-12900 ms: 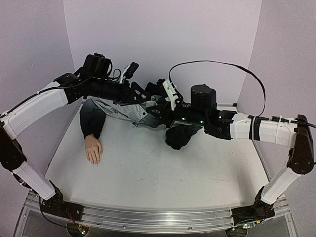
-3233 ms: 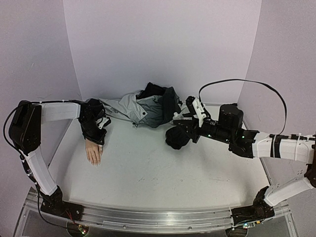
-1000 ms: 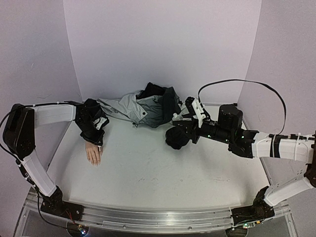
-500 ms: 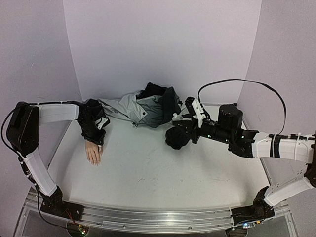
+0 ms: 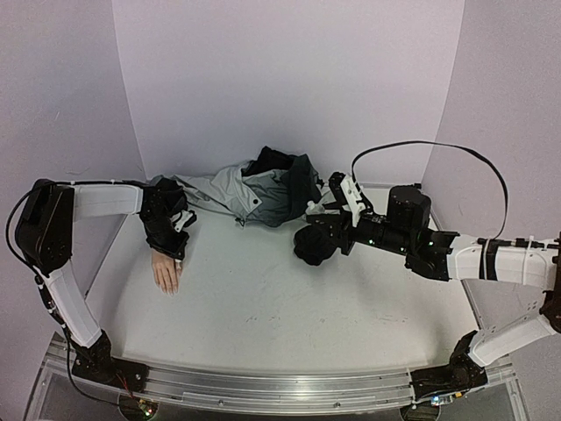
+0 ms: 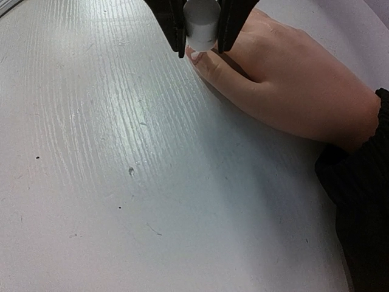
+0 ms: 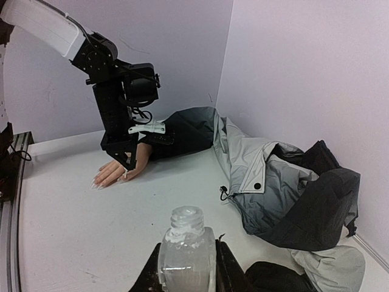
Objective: Paint the nails
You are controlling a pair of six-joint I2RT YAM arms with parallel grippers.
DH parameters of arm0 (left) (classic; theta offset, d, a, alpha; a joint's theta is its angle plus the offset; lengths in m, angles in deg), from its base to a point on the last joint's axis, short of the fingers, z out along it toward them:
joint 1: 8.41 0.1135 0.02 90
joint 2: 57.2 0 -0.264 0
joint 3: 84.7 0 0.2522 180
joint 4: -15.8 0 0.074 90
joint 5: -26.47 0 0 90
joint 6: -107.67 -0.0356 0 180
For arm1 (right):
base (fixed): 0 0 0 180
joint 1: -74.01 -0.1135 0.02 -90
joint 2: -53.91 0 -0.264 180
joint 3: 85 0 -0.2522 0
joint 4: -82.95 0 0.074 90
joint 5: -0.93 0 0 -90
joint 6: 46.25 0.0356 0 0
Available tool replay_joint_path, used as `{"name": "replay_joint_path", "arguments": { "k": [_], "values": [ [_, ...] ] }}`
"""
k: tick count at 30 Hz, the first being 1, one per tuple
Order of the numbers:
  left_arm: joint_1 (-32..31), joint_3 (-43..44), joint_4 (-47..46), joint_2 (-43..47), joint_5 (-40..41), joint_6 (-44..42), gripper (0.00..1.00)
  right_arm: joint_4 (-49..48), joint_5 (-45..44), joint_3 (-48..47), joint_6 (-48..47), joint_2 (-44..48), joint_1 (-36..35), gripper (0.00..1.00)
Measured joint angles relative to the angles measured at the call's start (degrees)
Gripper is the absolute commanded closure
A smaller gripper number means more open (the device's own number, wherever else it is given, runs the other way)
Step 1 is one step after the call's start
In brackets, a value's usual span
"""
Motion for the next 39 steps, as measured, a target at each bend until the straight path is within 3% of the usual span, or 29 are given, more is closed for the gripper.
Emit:
{"name": "replay_joint_path", "arguments": {
  "k": [39],
  "values": [
    [-1.88, -1.11, 0.98, 3.76, 1.16, 0.0, 1.0, 0.0, 0.2, 0.0, 0.02, 0.0, 0.0, 1.0]
  ]
}}
